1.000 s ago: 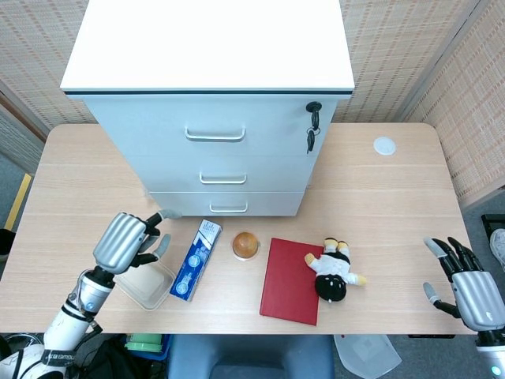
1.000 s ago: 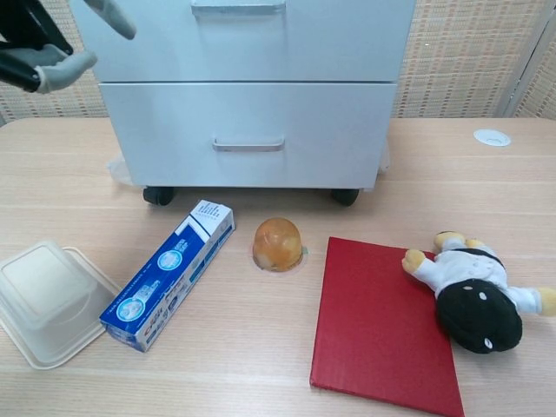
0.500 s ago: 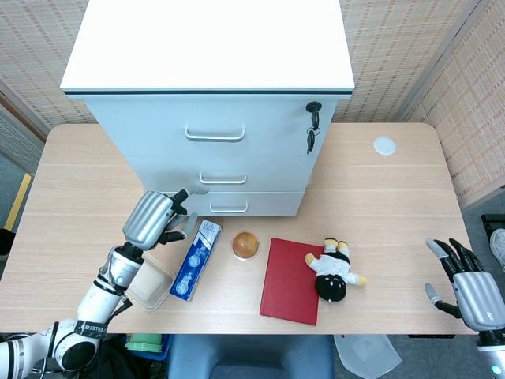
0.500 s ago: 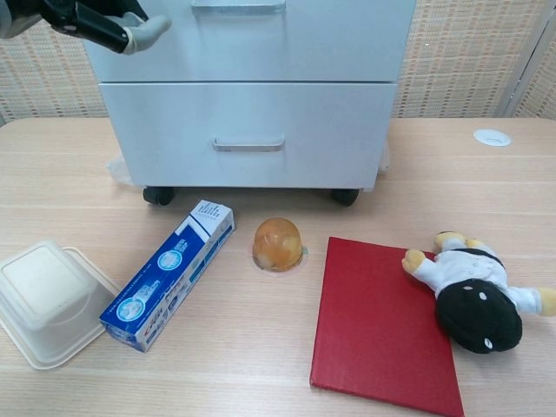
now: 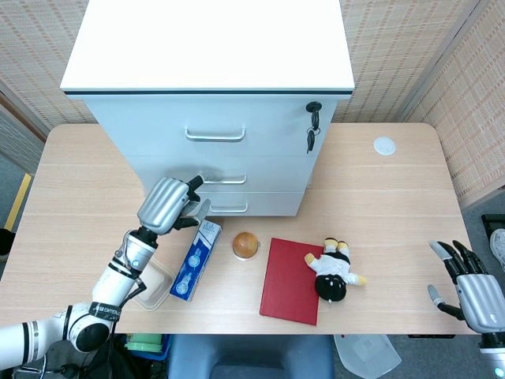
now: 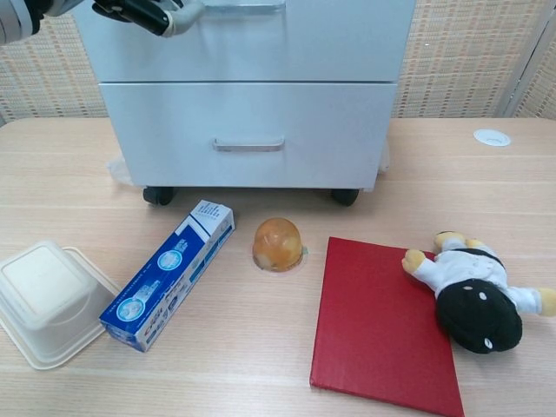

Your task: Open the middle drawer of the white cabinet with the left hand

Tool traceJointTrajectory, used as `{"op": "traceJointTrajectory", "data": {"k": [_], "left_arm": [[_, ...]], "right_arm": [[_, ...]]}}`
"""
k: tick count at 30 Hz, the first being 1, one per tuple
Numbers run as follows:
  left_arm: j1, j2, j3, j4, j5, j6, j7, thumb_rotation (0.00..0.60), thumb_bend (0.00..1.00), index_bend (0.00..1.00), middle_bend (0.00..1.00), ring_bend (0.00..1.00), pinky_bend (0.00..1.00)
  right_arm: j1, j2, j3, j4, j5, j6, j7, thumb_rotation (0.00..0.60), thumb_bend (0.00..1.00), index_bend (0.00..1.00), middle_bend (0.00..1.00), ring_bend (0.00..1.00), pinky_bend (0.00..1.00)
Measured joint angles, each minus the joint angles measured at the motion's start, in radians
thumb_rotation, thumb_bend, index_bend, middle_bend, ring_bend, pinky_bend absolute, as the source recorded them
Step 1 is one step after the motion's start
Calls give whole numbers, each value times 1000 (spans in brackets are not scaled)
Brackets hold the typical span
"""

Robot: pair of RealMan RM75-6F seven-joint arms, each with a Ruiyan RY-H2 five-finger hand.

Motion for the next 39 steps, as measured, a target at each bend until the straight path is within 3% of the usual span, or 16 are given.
{"op": "traceJointTrajectory", "data": {"k": [16, 39], "left_arm": [[-53, -12, 23, 25, -92, 3, 55, 600, 507, 310, 972, 1000, 1000], [-7, 31, 103, -73, 0, 89, 83, 600, 507, 345, 972, 1000, 1000]], "right_arm": [[-2, -8, 1, 24, 8, -7, 24, 600, 332, 94, 115, 40, 101], [11, -7, 2, 14, 3, -25, 10, 600, 332, 94, 115, 40, 101]]}}
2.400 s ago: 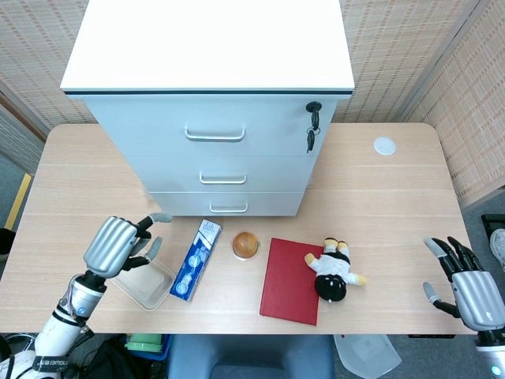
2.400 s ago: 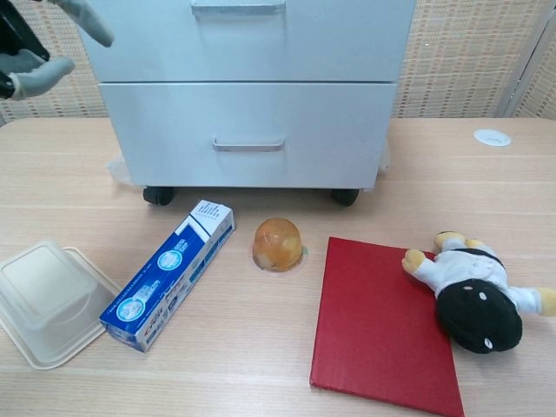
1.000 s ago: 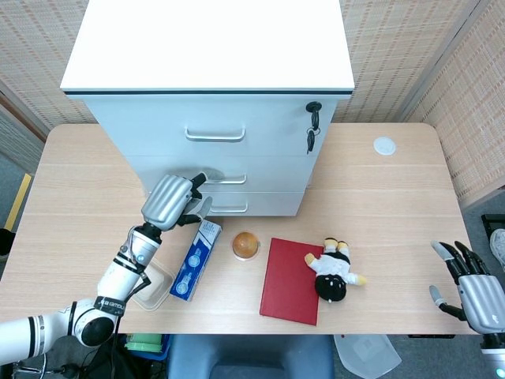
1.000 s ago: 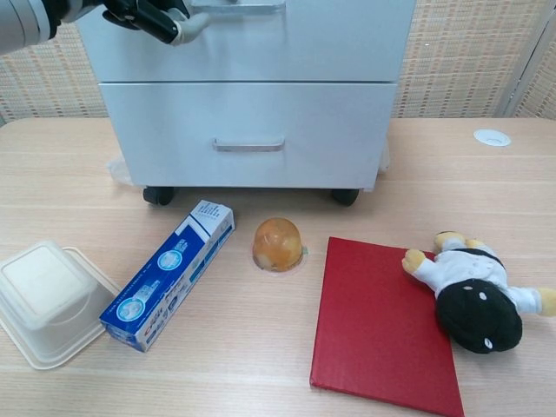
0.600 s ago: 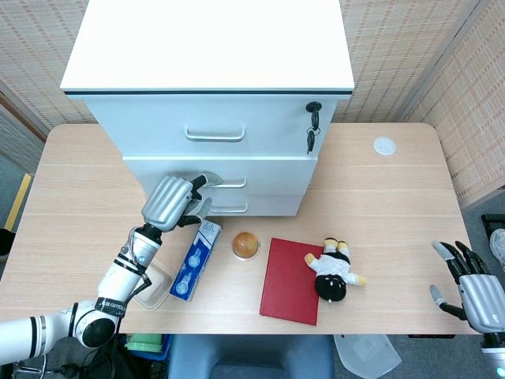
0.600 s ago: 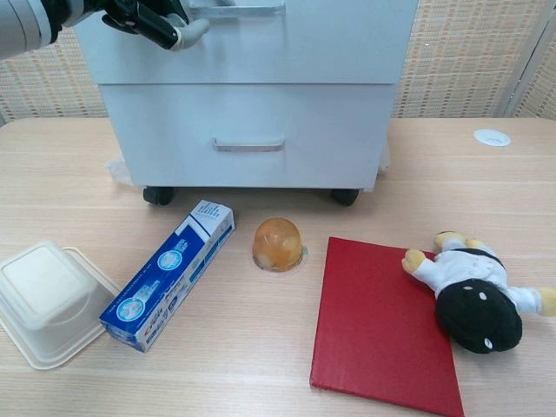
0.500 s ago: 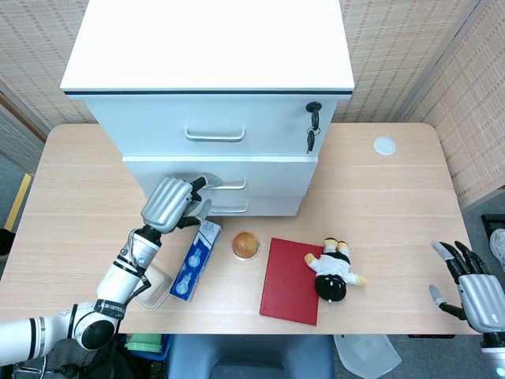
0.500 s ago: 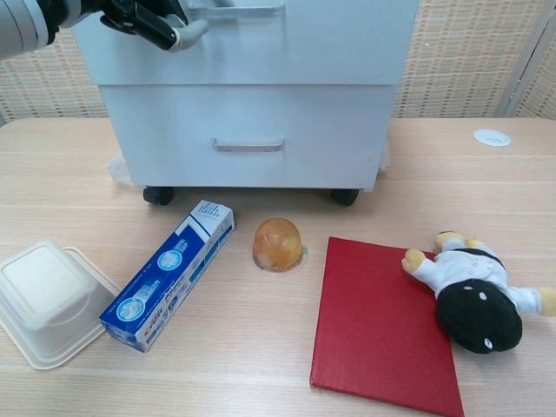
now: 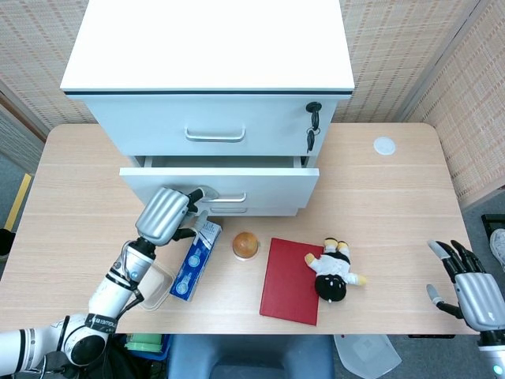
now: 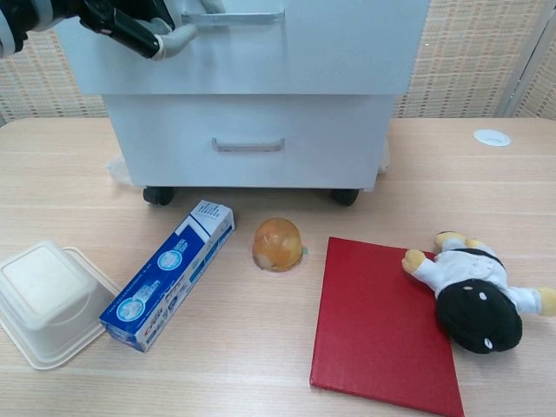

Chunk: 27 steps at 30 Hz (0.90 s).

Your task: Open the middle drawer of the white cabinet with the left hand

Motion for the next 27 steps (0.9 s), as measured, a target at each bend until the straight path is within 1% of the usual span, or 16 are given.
{"op": "traceJointTrajectory", "data": {"k": [11, 27], "left_arm": [[38, 8, 31, -53, 37, 68, 48, 600, 507, 355, 972, 1000, 1000], [74, 16, 78, -118, 102, 114, 141, 600, 507, 370, 972, 1000, 1000]], "right_arm": [[8, 1, 0, -8, -2, -10, -9, 600, 332, 94, 115, 40, 101], [12, 2, -2, -10, 1, -17, -15, 600, 332, 94, 115, 40, 101]]}}
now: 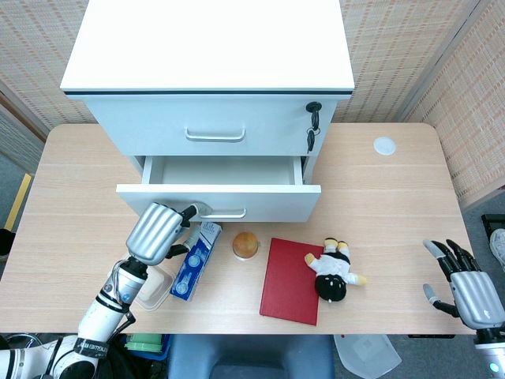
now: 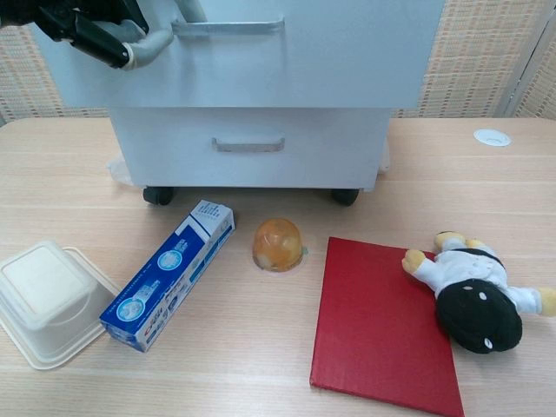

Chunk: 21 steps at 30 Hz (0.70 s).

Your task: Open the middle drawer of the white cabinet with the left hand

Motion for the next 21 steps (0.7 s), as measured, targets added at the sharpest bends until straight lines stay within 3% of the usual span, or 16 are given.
{"op": "traceJointTrajectory", "data": {"k": [21], "left_arm": [[64, 32, 55, -93, 80, 30, 34, 600, 507, 377, 972, 1000, 1000]], "right_arm": [[5, -2, -1, -1, 1, -6, -4, 600, 331, 94, 115, 40, 101]]}}
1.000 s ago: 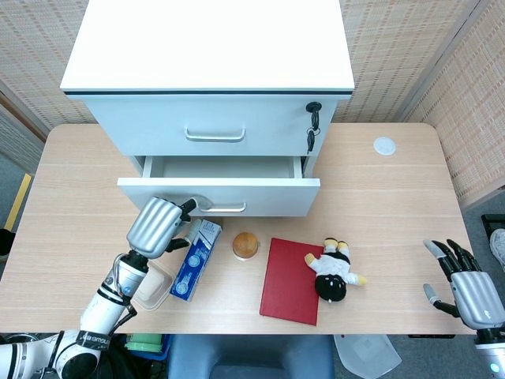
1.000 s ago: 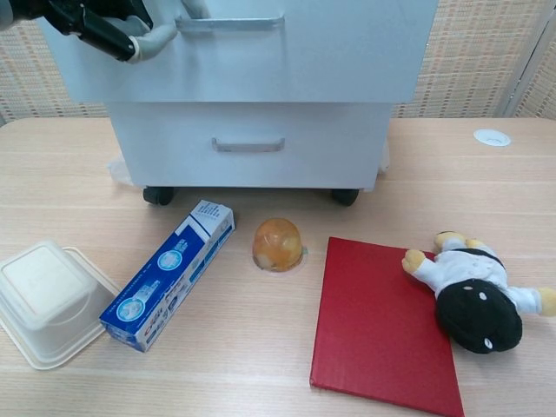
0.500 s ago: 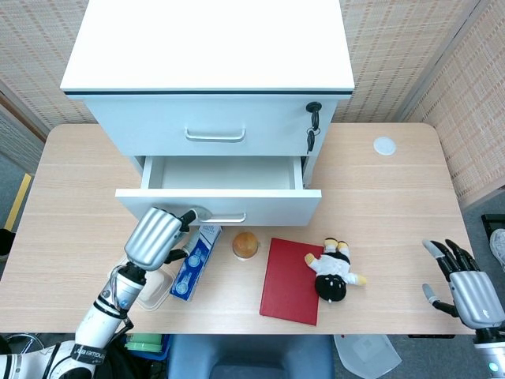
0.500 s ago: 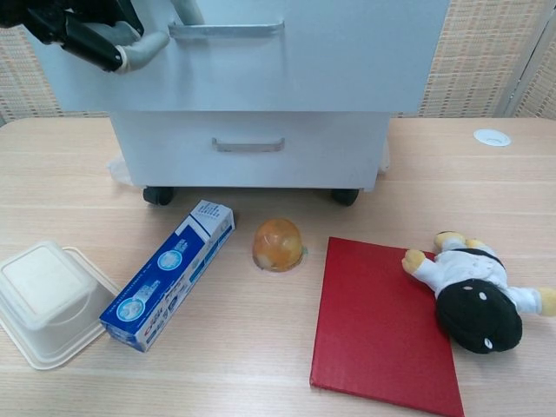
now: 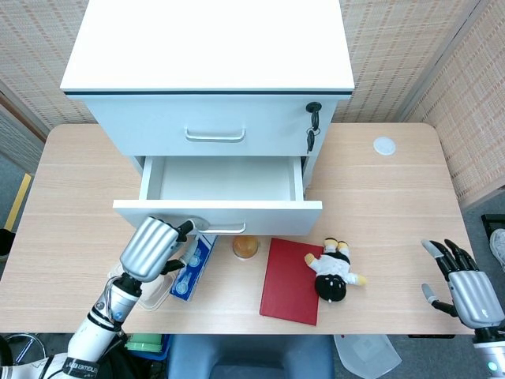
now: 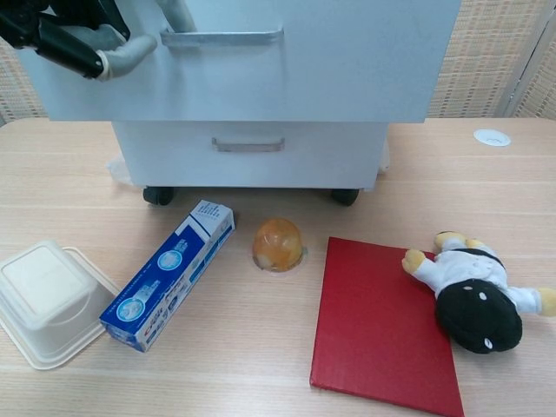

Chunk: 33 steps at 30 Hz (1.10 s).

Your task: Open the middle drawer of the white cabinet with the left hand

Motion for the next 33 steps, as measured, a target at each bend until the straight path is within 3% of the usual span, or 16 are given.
{"op": "traceJointTrajectory", "data": {"k": [33], "left_arm": [[101, 50, 69, -80, 174, 38, -1, 600, 506, 390, 972, 1000, 1000]], "right_arm": [[6, -3, -2, 1, -2, -5, -2, 600, 332, 94, 115, 40, 101]]}}
